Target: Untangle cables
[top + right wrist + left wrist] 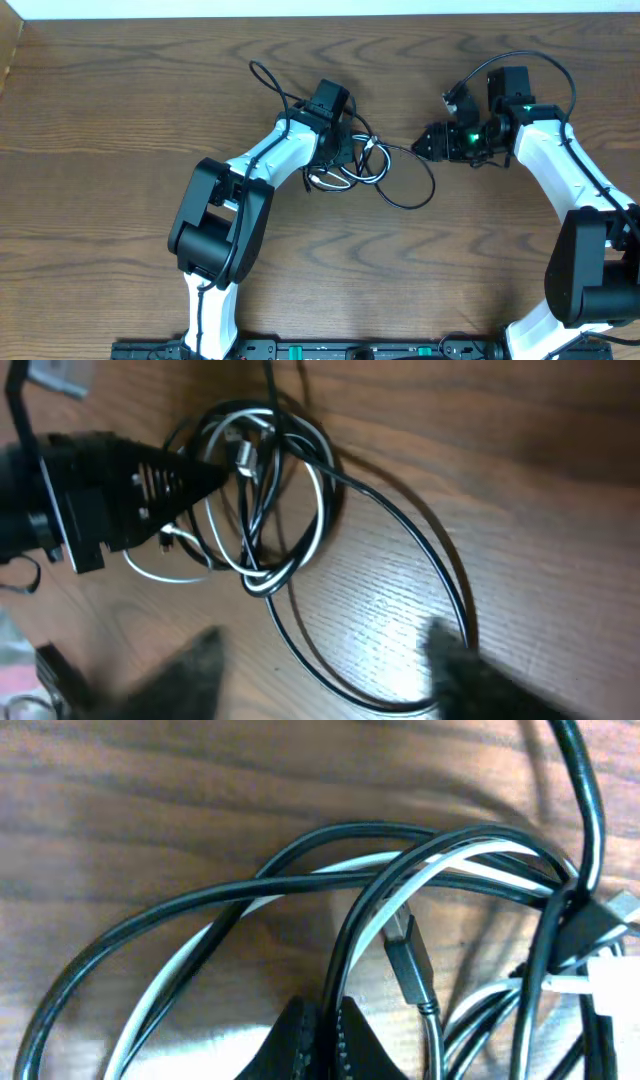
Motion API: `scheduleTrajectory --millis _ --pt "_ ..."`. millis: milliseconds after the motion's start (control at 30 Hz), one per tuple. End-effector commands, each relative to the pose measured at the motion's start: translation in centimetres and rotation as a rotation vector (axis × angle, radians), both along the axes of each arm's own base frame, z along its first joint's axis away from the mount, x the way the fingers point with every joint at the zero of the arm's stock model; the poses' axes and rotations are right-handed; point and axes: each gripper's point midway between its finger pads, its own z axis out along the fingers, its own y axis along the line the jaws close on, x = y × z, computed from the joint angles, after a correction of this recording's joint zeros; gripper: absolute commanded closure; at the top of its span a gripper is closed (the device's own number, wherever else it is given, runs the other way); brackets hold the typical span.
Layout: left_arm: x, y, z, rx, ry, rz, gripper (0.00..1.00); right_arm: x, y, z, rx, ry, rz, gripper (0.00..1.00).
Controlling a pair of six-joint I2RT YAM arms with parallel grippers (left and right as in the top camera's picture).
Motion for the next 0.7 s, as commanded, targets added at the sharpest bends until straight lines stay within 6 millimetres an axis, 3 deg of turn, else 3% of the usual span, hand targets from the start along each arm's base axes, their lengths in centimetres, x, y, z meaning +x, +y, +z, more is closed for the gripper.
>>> scheduleTrajectory --millis 0,33,200,333,467,667 --pt "0.1 -1.5 5.7 -0.109 -0.075 -0.016 0.93 0.1 2.3 3.0 0.108 -0.084 0.067 0.64" --pt "0.0 -2.6 8.7 -0.190 -0.113 -0.043 0.93 0.5 3.2 4.5 0.121 -0.136 0.075 0.59" --pt "-1.5 -4.2 15.0 -0.353 -0.166 -0.110 0.93 1.3 4.6 7.7 0.090 -0.241 0.031 0.48" --pt "-1.5 -4.5 17.4 -0.454 -0.154 -0.051 0.93 1.7 5.1 7.9 0.068 -0.198 -0.095 0.53" --pt "-0.9 -5.4 19.9 -0.624 -0.125 -0.021 0.93 1.8 7.0 8.5 0.111 -0.183 -0.128 0.53" --pt "-0.4 -5.9 22.3 -0.760 -0.110 -0.026 0.92 1.9 7.6 6.2 0.065 -0.088 -0.271 0.60"
